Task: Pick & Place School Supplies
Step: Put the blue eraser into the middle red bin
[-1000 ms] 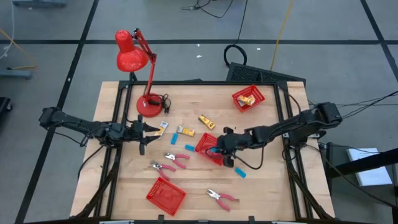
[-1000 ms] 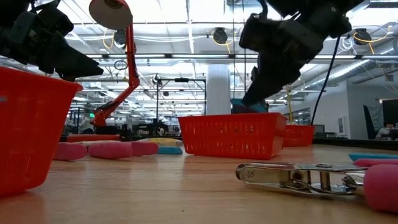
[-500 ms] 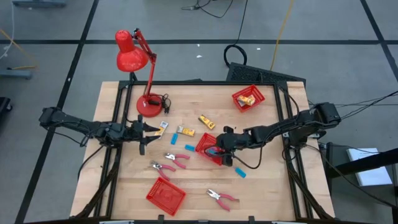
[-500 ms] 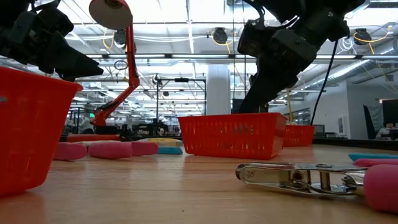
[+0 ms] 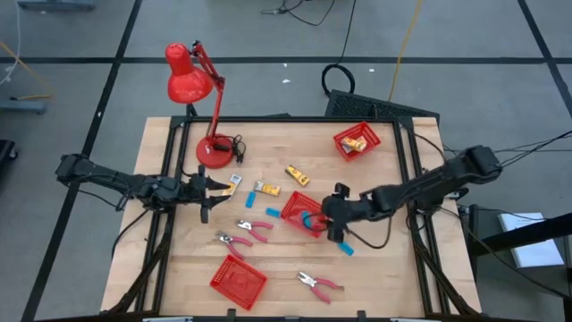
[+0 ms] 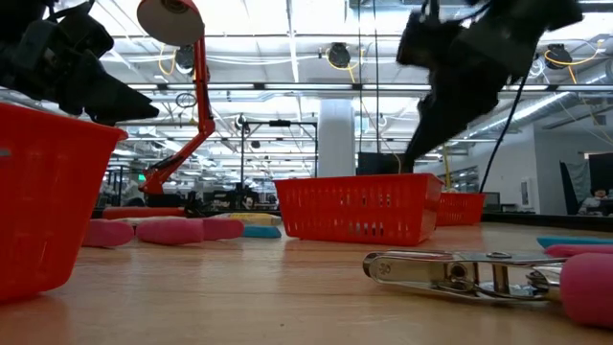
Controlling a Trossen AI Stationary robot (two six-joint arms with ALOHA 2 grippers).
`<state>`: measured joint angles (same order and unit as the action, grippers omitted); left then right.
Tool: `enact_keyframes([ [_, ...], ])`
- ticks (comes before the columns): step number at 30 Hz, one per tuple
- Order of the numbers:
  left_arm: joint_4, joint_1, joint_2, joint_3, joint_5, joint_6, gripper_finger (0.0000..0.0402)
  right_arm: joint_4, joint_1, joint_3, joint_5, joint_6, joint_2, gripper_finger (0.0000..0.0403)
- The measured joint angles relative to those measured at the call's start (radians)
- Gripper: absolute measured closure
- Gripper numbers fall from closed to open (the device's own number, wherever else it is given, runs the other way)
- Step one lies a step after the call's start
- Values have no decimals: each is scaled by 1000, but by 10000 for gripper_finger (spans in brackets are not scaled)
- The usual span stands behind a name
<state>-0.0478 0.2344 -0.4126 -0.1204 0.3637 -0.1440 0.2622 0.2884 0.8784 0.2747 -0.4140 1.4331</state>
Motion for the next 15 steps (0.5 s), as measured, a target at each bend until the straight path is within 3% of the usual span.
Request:
enact_keyframes([
  [6, -7, 1, -6, 0, 0, -6, 250, 162, 109, -1, 26, -207, -52, 182],
  [15, -7, 2, -6, 0, -3, -12, 250, 201, 228, -1, -20, -431, 31, 170],
])
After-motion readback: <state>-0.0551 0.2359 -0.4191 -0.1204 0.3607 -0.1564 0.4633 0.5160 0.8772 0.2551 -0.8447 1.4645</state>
